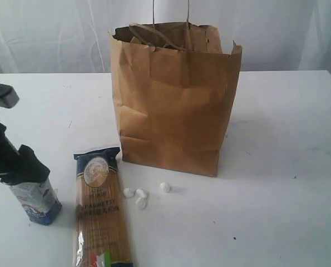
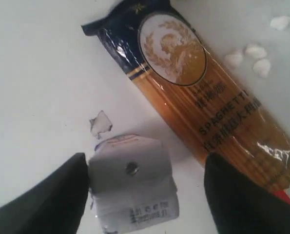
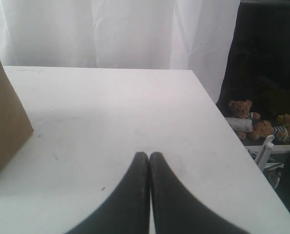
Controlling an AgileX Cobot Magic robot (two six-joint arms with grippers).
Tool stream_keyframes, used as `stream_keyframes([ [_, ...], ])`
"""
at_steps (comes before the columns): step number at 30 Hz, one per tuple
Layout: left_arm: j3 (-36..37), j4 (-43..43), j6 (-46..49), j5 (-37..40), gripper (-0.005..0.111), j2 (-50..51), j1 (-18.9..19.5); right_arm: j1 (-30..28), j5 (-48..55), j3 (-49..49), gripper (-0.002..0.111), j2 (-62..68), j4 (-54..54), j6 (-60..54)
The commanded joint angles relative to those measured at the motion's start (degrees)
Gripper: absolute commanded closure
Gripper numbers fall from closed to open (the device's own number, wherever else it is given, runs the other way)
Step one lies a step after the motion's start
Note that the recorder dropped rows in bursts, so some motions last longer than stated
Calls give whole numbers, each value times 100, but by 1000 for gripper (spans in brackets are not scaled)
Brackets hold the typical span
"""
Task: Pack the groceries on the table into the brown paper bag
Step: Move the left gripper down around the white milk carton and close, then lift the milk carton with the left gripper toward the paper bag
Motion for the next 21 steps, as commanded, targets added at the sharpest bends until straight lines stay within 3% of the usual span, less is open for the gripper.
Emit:
stream_keyframes([
  [1, -85, 325, -156, 219, 37, 363, -310, -18, -33, 21, 108, 18, -11, 25],
  [7, -85, 1283, -905, 15, 39, 663, -373, -18, -33, 21, 108, 18, -11, 25],
  [10, -283, 1289, -905, 296, 60, 663, -373, -18, -33, 21, 108, 18, -11, 25],
  [14, -1498, 1776, -905, 1358, 88, 425, -362, -18, -33, 21, 108, 18, -11, 25],
  [17, -3027, 2637, -905, 2451, 107, 88, -362, -18, -33, 21, 108, 18, -22, 25],
  [21, -4179, 3539, -1182, 2463, 107, -168, -362, -18, -33, 21, 108, 18, -22, 25],
])
